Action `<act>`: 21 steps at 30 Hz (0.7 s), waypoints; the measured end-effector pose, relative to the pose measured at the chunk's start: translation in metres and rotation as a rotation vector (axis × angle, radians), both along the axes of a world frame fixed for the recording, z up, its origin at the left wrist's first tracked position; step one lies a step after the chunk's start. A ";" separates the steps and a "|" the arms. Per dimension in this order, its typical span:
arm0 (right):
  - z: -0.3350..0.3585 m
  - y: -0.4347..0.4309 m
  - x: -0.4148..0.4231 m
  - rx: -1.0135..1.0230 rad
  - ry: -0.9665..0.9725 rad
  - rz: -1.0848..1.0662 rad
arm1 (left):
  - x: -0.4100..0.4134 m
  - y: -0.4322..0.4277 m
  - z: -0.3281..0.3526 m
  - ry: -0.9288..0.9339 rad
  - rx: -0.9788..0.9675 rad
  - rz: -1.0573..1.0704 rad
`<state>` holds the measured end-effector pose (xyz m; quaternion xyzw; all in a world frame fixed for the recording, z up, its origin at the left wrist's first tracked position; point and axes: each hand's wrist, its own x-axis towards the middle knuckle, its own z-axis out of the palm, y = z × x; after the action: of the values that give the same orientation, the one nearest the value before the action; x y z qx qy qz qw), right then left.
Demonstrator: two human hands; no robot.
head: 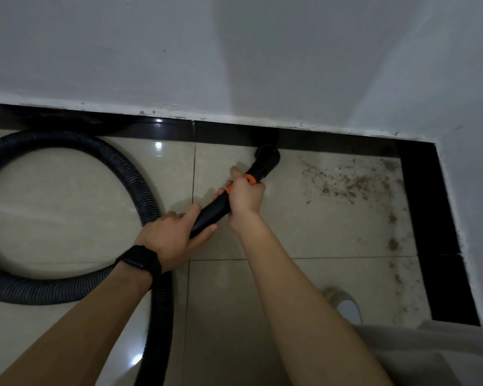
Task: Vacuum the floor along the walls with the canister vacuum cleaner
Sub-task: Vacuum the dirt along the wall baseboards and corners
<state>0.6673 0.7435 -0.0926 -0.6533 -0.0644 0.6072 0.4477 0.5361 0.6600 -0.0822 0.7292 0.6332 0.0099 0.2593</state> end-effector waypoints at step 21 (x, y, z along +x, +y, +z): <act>0.002 -0.136 0.029 -0.123 -0.136 -0.369 | 0.003 -0.079 -0.011 -0.001 0.105 -0.455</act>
<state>0.6968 0.6070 -0.0910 -0.7197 0.0634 0.4720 0.5052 0.5386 0.5810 -0.0933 0.8657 0.4509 -0.0152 0.2169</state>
